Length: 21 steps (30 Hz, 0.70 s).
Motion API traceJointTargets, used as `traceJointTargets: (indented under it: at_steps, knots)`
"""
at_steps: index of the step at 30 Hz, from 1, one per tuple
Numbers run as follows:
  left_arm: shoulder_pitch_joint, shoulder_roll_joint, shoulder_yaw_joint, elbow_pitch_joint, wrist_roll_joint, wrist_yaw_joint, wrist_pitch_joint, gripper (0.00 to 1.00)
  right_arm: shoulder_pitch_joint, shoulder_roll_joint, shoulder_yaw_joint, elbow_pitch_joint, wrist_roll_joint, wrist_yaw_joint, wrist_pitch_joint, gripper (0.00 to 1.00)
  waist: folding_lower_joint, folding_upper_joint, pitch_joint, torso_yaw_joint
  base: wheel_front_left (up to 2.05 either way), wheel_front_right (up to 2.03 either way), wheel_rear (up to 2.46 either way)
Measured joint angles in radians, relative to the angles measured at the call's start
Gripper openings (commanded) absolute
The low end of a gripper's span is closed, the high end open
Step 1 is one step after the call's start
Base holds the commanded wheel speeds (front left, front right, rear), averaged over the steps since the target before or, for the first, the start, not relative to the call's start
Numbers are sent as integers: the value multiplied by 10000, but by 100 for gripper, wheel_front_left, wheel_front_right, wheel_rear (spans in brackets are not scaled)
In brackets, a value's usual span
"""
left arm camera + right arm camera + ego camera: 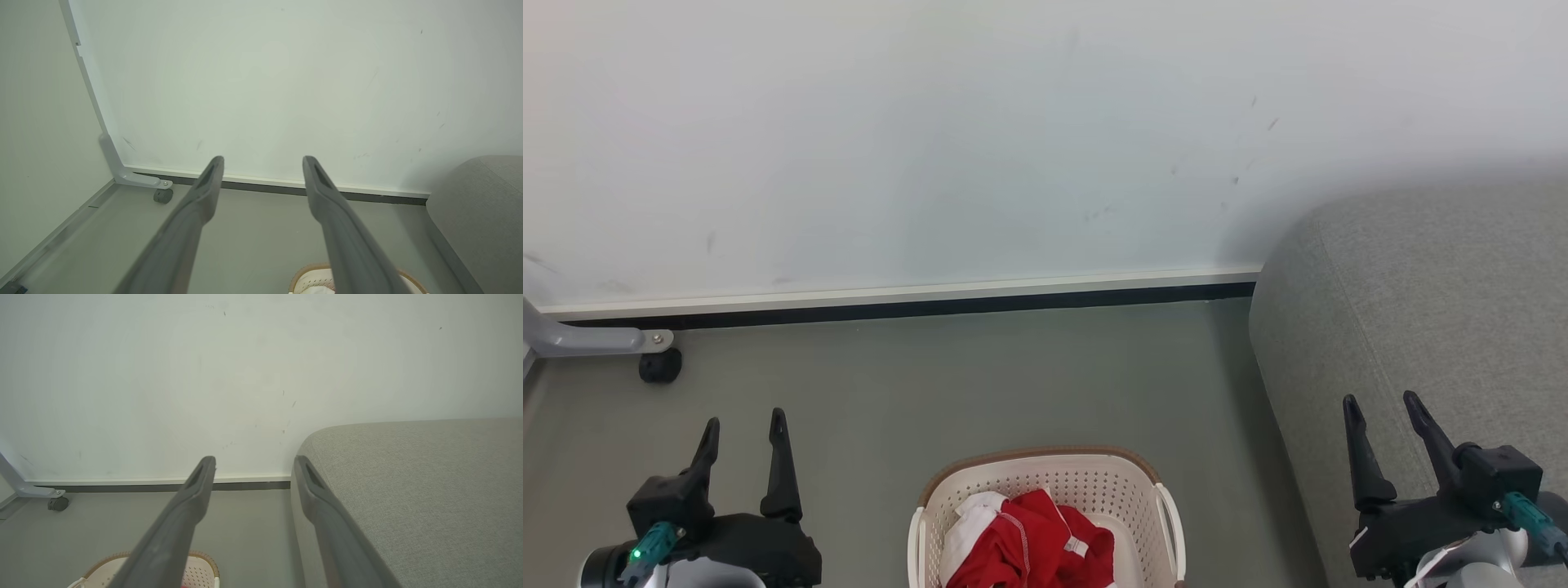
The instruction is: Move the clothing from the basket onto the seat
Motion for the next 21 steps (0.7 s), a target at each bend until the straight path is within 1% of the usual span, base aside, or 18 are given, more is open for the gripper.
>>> traceJointTargets:
  at_steps: [11,21]
  knots:
    - [21,-92,56,-276,123,2,0,100,-12,-4,-88,-378,21,0,-29,100,0,0,271,-33,0,0,0]
    - [-275,-144,-36,-545,134,2,140,100,-463,-33,-272,-1057,31,-17,-31,100,0,1,1157,-151,0,0,0]
